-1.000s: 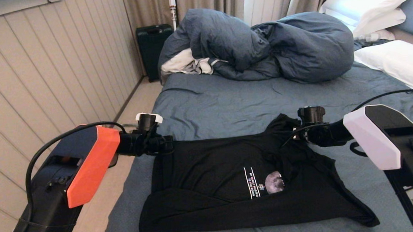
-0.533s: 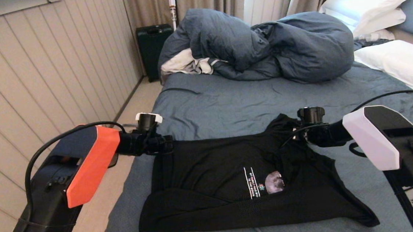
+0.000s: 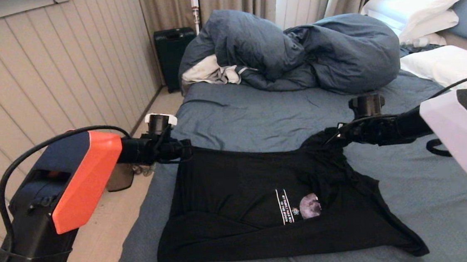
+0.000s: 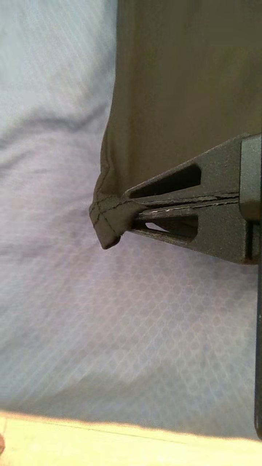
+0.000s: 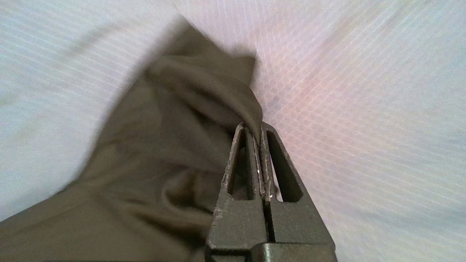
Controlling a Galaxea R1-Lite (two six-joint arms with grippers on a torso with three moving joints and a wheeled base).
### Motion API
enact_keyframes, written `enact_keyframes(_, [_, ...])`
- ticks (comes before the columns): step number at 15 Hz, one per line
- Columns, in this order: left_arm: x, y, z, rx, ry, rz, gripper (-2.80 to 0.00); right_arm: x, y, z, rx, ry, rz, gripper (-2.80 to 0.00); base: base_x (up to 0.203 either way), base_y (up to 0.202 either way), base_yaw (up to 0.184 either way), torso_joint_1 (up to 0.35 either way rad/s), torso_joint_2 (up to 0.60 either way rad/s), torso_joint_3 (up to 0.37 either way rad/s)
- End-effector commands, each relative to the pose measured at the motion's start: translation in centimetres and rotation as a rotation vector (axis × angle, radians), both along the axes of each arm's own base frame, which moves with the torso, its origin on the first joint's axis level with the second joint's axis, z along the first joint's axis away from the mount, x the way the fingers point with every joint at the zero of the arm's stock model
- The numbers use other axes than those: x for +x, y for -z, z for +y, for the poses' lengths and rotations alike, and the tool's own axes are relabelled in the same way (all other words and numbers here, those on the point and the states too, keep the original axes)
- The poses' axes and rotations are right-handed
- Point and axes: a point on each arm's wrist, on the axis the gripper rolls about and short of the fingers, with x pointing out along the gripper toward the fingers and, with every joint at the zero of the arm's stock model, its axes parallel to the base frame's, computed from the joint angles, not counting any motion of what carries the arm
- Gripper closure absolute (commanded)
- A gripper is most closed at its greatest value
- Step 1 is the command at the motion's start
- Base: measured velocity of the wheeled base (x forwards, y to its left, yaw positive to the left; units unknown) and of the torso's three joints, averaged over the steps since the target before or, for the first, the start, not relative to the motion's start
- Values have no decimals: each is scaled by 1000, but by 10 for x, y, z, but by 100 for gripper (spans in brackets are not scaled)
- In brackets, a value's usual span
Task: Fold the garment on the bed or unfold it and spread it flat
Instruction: Fold the black T-shirt
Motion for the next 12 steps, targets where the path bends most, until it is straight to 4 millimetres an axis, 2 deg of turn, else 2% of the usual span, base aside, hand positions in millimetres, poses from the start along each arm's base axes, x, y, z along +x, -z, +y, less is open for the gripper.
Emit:
enact_keyframes(1, [-5,-15,3,-10,-4,-18,0,-17,-37,0,-1,1,-58,0,0,0,0,0,0,0])
enact_keyframes(5, [-20,-27,15,-13,-19,-4,0,-34,-49,-13,24,-8,-63,0,0,0,0,0,0,0])
enact_keyframes(8, [-28,-36,26,-24,-35,-26,0,-47,-67,-20,29,-7,-94,0,0,0,0,0,0,0])
enact_keyframes(10, [-35,-39,31,-27,-42,-22,0,-57,-78,-21,35,-19,-109,0,0,0,0,0,0,0])
enact_keyframes(12, [-42,-37,35,-25,-45,-24,0,-68,-82,-26,40,-15,-102,0,0,0,0,0,0,0])
